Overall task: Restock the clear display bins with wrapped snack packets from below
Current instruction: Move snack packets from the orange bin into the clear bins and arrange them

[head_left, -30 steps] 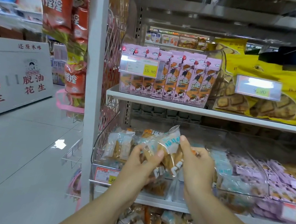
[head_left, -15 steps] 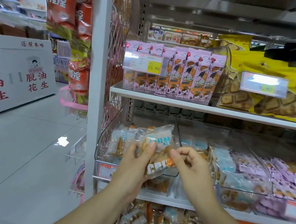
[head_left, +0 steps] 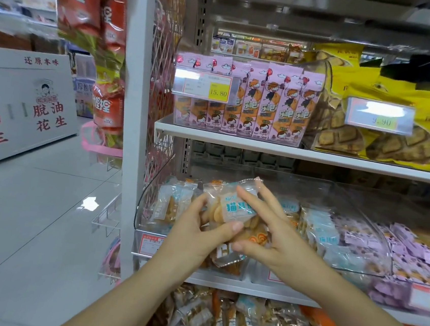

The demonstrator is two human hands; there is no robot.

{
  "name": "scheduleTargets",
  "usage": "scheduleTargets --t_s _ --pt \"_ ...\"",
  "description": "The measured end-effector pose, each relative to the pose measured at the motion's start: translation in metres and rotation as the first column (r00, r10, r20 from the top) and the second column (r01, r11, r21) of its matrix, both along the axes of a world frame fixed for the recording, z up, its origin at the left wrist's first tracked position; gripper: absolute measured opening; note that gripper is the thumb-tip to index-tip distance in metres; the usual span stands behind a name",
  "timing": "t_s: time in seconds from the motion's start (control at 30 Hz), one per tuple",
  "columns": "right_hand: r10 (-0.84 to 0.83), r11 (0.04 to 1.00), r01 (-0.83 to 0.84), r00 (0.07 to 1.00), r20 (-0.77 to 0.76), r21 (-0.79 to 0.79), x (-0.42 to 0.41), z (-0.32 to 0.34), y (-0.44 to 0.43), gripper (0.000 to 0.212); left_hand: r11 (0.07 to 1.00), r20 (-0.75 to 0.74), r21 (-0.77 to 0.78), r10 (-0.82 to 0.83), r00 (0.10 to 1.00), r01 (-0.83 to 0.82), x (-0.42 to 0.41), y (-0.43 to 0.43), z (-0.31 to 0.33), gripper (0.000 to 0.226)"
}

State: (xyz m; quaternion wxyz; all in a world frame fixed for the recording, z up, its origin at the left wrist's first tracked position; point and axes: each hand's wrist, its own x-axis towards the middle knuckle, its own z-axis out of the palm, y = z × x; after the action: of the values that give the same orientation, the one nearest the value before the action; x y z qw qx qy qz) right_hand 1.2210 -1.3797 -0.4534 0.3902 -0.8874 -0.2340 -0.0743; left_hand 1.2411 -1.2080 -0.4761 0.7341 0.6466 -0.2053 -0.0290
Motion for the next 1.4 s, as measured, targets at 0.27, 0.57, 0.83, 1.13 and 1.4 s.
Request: scheduleTargets --t_s 0.27,0.57,0.83,1.13,1.4 --pt "0.006 0.999 -0.009 0.995 0.1 0.03 -0.013 -0.003 -0.008 0.072 0.984 -0.095 -0.089 -0.16 0.982 0.152 -0.002 0.001 0.002 0.045" --pt "-0.068 0.965 0.104 0.986 0.154 -0.24 -0.031 -0.019 -0.079 0.071 0.683 0.411 0.716 -0.242 0.879 -0.147 -0.001 -0.038 0.031 0.069" --pt "-0.05 0.953 0.159 0.922 0.383 -0.258 -0.027 -0.033 -0.134 0.06 0.558 0.416 0.821 -0.433 0.8 -0.125 0.016 -0.11 0.05 0.06" --pt "-0.359 0.918 0.397 0.846 0.394 -0.015 0.011 -0.041 -0.215 0.046 0.185 0.541 0.839 -0.197 0.817 -0.511 0.081 -0.161 0.041 0.053" --pt "-0.513 0.85 0.525 0.846 0.148 -0.056 0.027 -0.06 -0.252 0.046 -0.132 0.342 0.925 -0.122 0.932 -0.357 0.153 -0.213 -0.003 0.047"
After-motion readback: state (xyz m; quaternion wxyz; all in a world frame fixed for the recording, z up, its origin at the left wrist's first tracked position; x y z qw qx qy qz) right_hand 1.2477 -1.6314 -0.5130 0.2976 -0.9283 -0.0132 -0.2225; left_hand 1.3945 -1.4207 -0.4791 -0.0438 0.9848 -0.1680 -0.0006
